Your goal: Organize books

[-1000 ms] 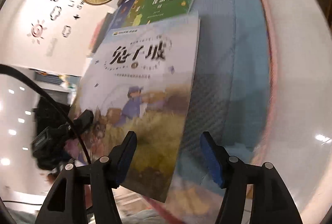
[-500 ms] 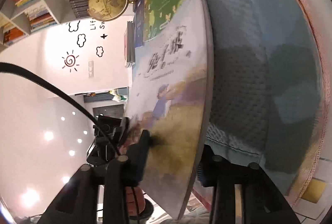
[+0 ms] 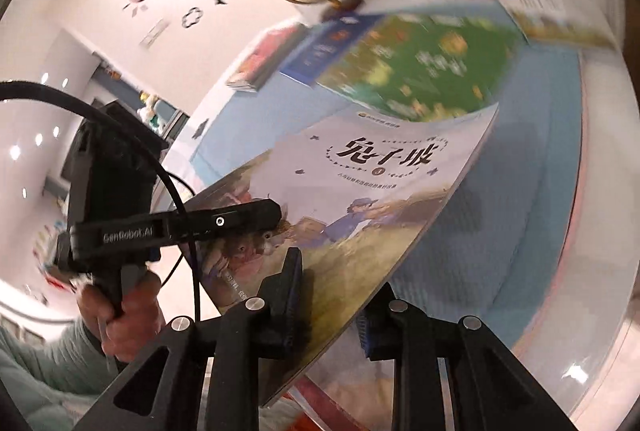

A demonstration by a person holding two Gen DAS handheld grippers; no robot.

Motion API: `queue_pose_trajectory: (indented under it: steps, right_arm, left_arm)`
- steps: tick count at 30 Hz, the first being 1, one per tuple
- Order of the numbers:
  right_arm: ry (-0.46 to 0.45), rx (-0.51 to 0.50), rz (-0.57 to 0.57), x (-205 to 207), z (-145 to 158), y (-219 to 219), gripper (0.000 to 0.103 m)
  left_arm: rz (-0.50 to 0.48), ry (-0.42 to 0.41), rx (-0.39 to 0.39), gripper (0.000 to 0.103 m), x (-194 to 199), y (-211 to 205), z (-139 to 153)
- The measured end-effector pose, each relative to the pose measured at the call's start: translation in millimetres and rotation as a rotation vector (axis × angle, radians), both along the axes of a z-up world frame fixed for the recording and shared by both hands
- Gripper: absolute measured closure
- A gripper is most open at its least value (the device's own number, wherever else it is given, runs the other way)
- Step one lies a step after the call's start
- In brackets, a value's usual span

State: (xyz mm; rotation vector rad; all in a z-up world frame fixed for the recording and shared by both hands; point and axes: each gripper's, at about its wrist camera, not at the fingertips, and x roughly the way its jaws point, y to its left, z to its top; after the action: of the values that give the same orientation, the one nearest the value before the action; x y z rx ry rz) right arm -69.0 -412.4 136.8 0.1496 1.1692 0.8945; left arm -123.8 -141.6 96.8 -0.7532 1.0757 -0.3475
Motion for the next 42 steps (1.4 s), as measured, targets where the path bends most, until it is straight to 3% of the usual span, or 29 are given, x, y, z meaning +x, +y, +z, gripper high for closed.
queue_pose_trajectory:
  steps: [5,13,18,22,25,29,31,36,42]
  right_arm:
    - [-0.073,0.040,0.029,5.8,27.2,36.2,0.080]
    - [-0.137,0.093,0.084,56.8,37.6,201.6,0.079]
    - [-0.104,0.113,0.089,99.1,21.5,318.4,0.078]
    - [-0.055,0.126,0.054,143.6,-2.9,387.0,0.077]
    - [-0.085,0.055,0.016,174.3,-17.7,434.4,0.076]
    - [-0.031,0.042,-0.050,209.9,-34.7,459.1,0.076]
    - [-0.015,0.040,-0.077,223.2,-39.9,464.3,0.075]
    - [-0.018,-0.030,-0.119,239.7,-51.7,485.3,0.075]
    - [0.030,-0.020,-0.161,246.8,-62.3,496.6,0.075]
  left_arm:
    - [0.042,-0.072,-0.004,0.093,4.7,48.0,27.3]
    - [0.128,-0.130,0.078,0.093,53.0,199.7,49.3]
    - [0.126,-0.116,0.172,0.093,96.5,298.4,45.8]
    - [0.113,-0.097,0.221,0.093,143.6,362.0,32.4]
    - [0.082,-0.063,0.232,0.093,179.6,394.2,15.0]
    - [0.077,-0.009,0.146,0.090,214.5,427.9,-9.4]
    - [0.076,0.028,0.113,0.083,226.8,442.5,-19.6]
    - [0.062,0.090,0.123,0.081,246.8,460.6,-31.7]
    - [0.071,0.133,0.152,0.078,246.6,478.4,-37.9]
